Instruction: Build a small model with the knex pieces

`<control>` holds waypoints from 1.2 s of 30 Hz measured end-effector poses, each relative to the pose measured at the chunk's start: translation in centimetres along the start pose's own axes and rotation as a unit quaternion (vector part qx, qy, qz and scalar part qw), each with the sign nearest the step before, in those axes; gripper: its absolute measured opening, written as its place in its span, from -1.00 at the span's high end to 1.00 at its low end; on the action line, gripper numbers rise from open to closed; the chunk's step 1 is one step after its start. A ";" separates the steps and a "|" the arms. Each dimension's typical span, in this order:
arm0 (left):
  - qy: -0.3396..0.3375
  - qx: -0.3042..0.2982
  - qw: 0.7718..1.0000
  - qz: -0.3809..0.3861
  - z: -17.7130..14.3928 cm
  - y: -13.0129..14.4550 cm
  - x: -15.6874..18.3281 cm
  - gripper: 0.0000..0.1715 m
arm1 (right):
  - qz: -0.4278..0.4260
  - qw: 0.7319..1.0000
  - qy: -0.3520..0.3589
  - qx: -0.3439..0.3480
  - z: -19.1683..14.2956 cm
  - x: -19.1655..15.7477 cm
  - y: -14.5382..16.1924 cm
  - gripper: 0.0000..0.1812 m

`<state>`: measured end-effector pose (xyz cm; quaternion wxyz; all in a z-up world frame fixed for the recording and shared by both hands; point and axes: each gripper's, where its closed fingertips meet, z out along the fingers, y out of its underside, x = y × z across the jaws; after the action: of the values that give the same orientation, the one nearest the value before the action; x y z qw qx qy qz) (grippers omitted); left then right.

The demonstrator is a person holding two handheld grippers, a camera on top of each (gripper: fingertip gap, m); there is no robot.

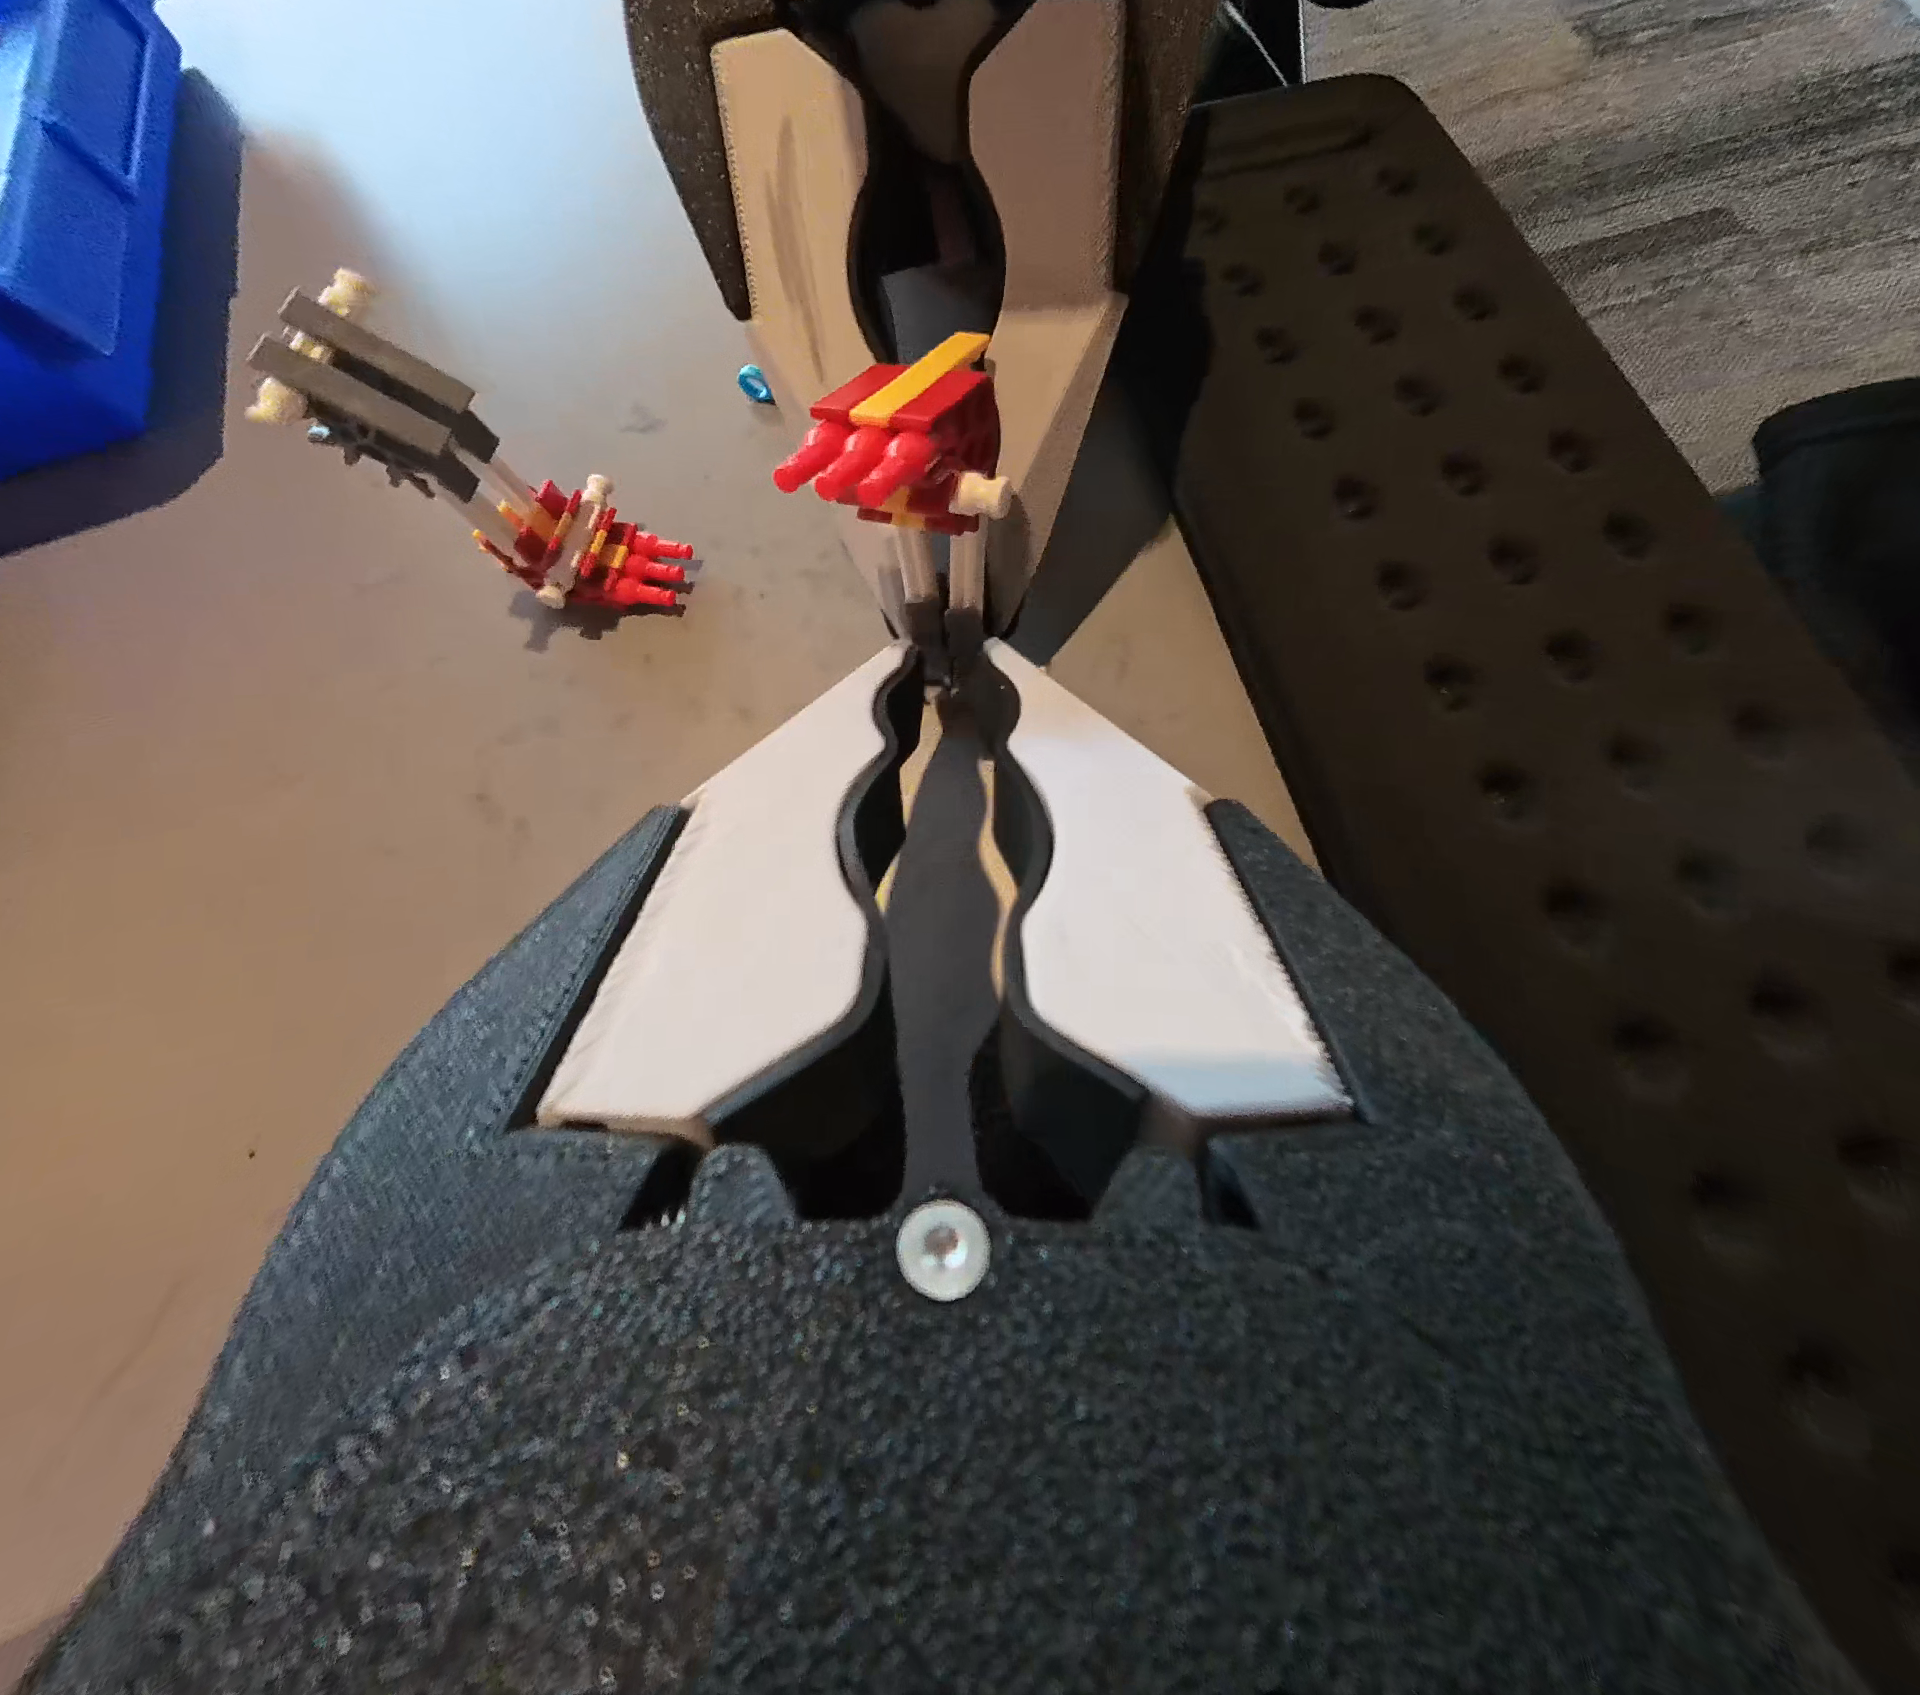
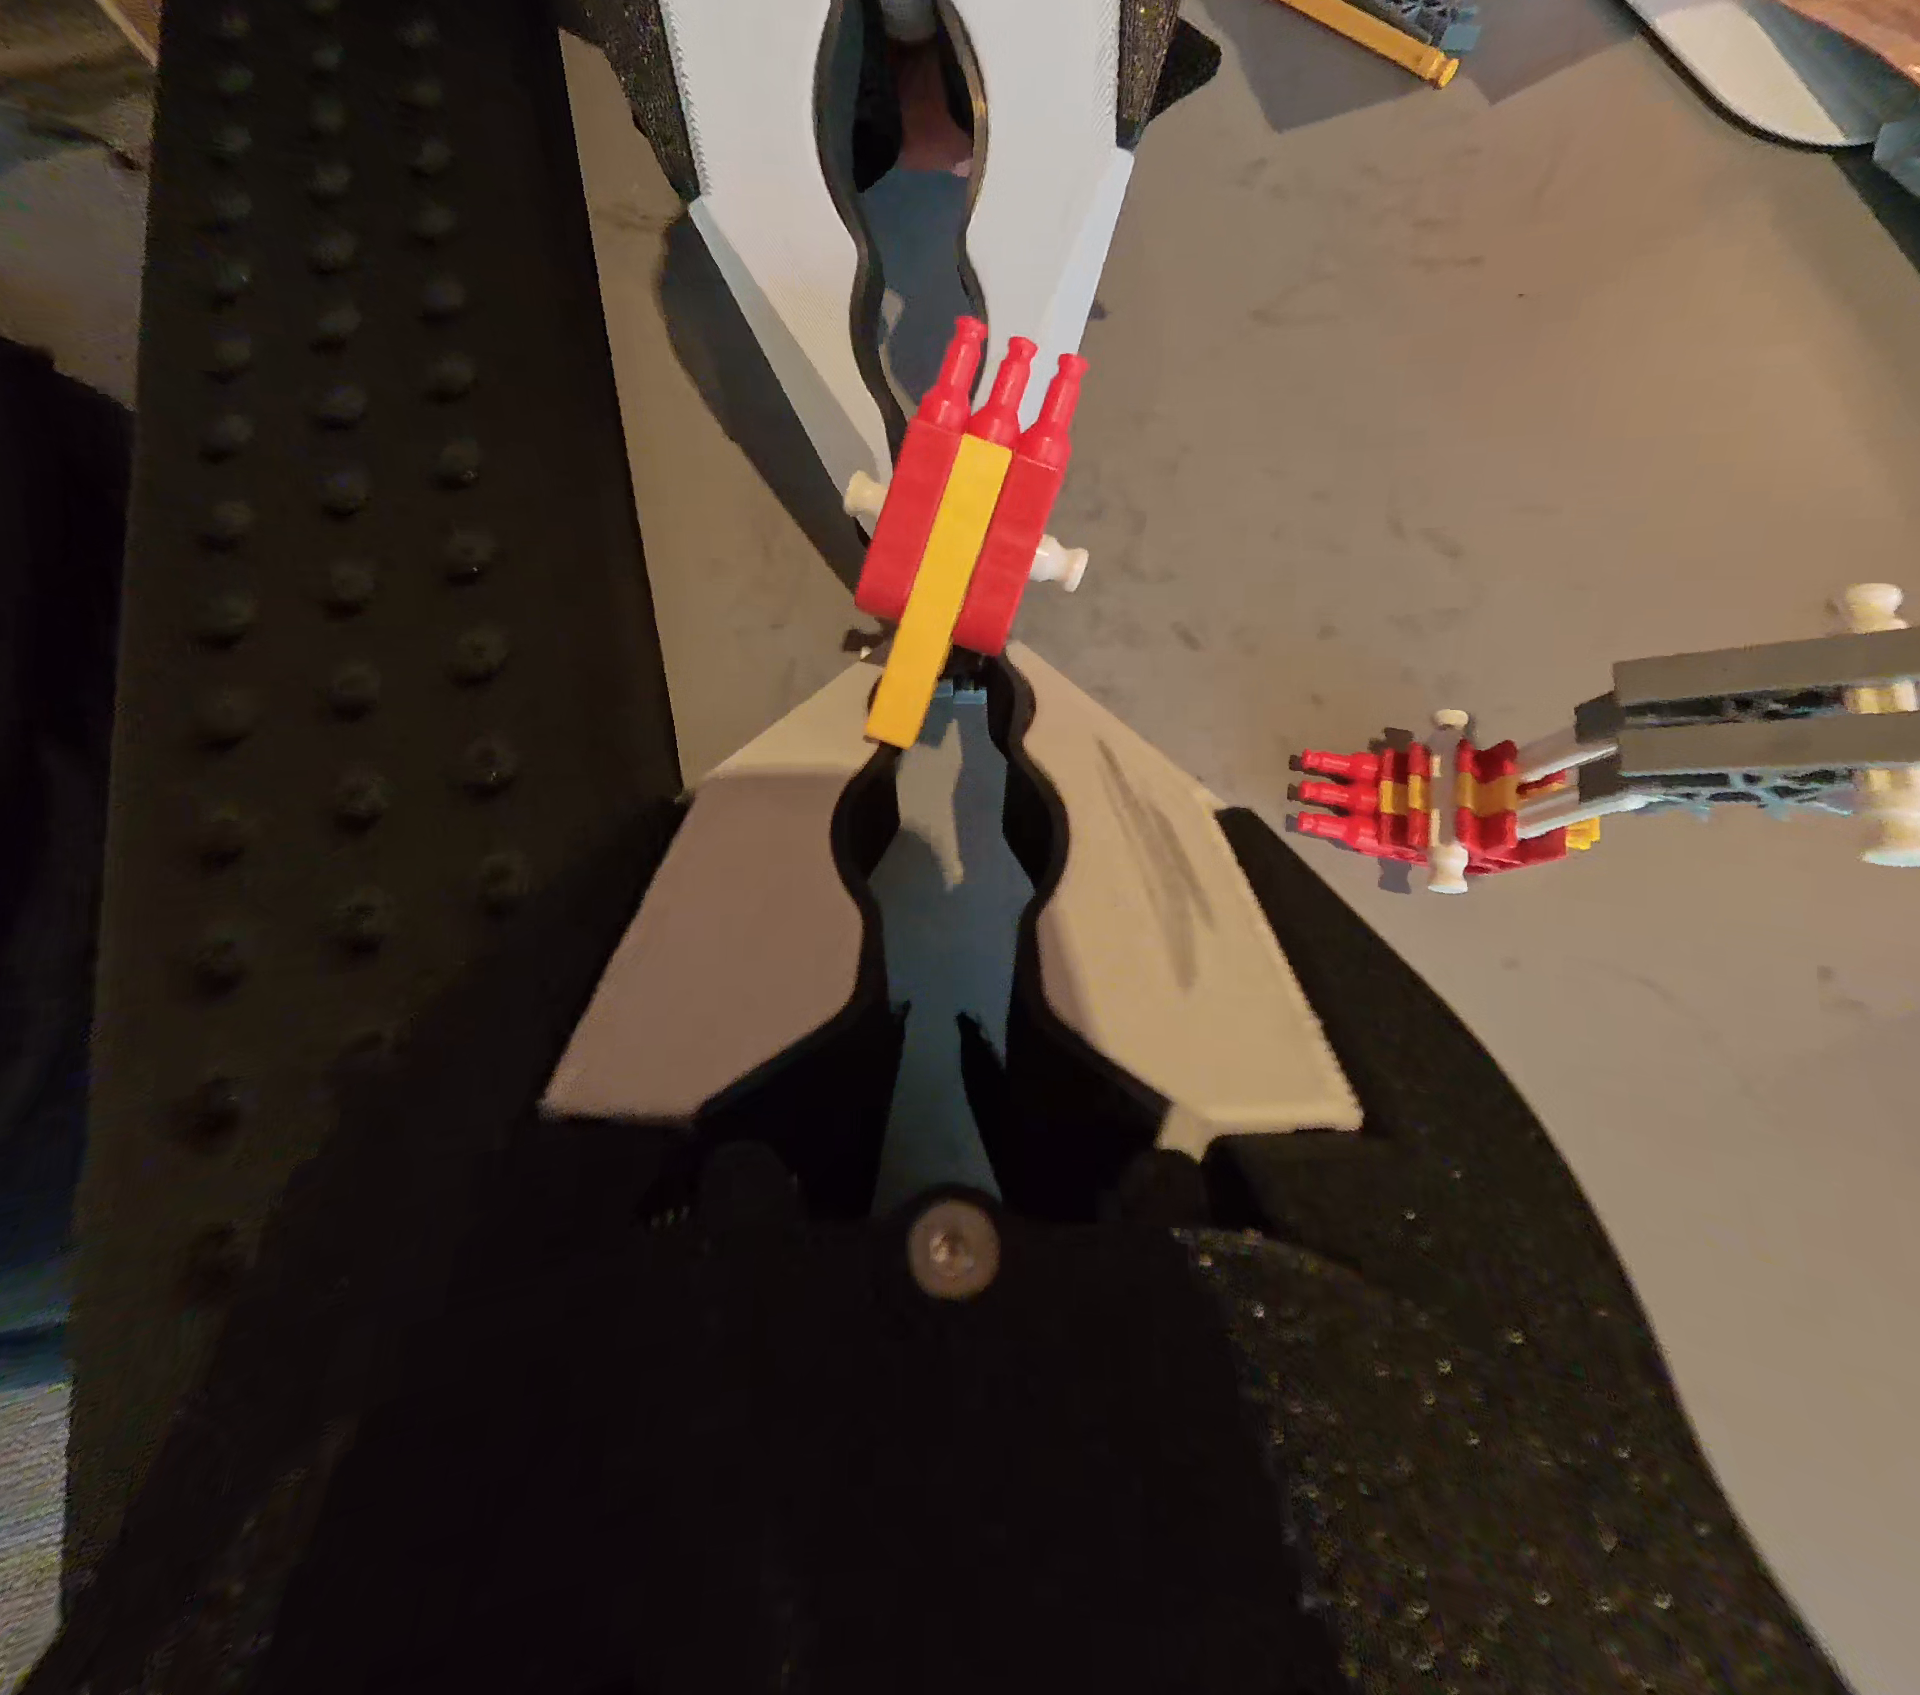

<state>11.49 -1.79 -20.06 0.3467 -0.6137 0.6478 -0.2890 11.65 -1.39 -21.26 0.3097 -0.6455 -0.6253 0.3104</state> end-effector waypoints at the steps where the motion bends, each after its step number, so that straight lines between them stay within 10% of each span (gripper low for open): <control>1: -0.001 -0.003 1.000 0.006 0.1 0.0 0.1 0.91 | -0.005 1.000 0.002 -0.001 0.0 0.0 0.0 0.86; 36: -0.056 -0.007 0.997 0.044 0.2 -0.4 -0.3 0.93 | -0.016 0.999 0.026 -0.009 0.0 0.6 0.5 0.86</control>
<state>11.92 -1.47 -19.79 0.3900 -0.6025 0.6558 -0.2343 11.99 -0.82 -21.63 0.3252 -0.6458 -0.6303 0.2828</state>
